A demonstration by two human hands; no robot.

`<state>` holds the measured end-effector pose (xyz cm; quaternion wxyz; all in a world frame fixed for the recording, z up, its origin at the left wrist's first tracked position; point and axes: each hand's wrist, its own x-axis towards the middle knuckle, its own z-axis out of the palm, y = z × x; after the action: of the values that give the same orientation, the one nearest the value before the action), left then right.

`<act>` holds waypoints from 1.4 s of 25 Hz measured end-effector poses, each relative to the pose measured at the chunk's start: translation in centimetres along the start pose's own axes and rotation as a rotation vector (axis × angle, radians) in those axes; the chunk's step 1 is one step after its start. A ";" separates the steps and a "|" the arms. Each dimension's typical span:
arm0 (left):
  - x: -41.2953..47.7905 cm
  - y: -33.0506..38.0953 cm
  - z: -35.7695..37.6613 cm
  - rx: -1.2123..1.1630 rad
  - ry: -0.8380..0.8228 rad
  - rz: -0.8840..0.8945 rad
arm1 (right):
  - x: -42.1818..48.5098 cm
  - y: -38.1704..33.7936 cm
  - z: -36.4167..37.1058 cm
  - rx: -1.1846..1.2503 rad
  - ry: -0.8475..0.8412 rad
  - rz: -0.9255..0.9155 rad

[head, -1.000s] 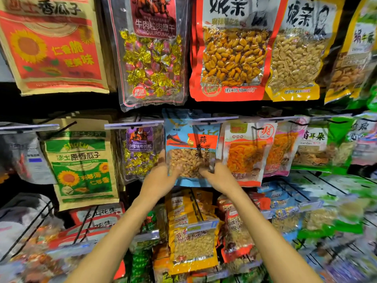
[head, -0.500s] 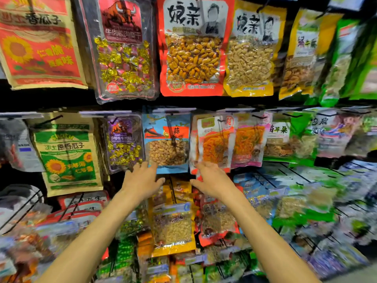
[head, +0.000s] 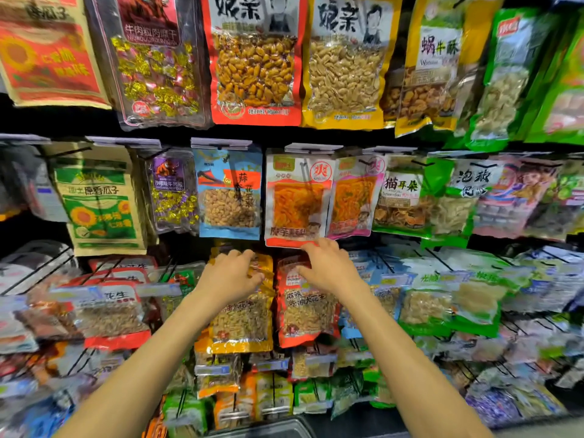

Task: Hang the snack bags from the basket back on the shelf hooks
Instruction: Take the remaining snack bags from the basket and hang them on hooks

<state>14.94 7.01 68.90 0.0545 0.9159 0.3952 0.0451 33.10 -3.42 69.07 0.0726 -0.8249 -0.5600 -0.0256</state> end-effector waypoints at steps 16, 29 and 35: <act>12.7 0.0 -0.6 -0.263 0.262 -0.005 | 7.7 5.2 -2.0 0.089 0.093 0.135; 18.1 2.9 2.3 -0.985 0.519 -0.085 | 14.0 7.2 2.0 0.893 0.296 0.190; 18.9 4.1 3.2 -1.131 0.464 -0.110 | 15.3 6.2 3.3 1.062 0.345 0.220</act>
<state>31.16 17.81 67.08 0.4469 0.6896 0.3581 0.4433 44.43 8.91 67.18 0.5701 -0.7126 -0.3867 0.1328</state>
